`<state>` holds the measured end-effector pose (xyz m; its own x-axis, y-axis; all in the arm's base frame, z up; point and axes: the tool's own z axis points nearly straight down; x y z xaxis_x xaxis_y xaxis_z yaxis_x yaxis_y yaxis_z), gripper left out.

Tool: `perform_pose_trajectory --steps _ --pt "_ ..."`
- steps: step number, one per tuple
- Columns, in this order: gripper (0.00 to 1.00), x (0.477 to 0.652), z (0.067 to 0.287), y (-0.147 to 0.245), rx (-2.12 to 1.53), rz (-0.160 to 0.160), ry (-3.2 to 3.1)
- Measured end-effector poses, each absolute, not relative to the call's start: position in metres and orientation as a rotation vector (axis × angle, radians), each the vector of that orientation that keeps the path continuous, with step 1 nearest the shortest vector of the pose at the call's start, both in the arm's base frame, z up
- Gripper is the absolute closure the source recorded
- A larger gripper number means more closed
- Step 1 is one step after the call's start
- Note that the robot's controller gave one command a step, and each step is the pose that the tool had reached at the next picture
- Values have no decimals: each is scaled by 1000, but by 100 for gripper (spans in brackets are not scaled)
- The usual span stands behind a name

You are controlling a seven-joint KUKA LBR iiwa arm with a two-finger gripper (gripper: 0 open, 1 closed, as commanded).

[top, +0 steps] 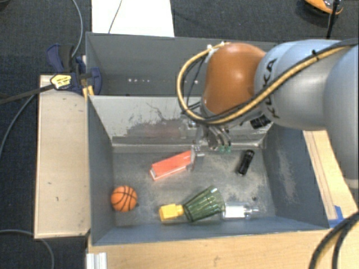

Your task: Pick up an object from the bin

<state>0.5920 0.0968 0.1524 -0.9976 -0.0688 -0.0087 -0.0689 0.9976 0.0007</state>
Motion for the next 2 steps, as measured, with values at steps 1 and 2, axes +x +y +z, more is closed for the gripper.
perform_pose_trajectory --steps 1,2 --pt "0 576 99 124 -279 2 3121" --pt "100 577 98 171 -41 8 3129"
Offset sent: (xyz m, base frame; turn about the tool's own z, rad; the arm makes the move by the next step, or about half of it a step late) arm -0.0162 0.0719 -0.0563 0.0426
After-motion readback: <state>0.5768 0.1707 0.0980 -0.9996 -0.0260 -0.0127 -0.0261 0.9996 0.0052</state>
